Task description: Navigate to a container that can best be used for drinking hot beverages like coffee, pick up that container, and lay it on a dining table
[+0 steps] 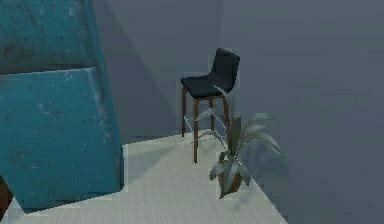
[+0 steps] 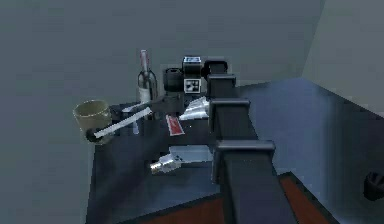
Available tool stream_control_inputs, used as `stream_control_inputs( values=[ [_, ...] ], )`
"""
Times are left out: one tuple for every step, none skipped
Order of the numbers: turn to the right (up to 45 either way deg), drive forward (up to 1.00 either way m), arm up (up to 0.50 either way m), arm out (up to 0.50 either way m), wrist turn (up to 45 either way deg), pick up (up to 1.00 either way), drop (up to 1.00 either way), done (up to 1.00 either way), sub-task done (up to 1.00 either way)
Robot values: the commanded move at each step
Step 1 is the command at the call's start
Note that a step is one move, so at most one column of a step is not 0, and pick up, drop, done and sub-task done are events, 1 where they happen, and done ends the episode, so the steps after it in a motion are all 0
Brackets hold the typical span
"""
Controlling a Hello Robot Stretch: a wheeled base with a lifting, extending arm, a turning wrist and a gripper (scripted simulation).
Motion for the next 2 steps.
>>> stream_control_inputs(
  values=[
    [0.0,0.0,0.0,0.0,-45.0,0.0,0.0,0.0,0.0],
    [0.0,0.0,0.0,0.0,-12.0,0.0,0.0,0.0,0.0]
  ],
)
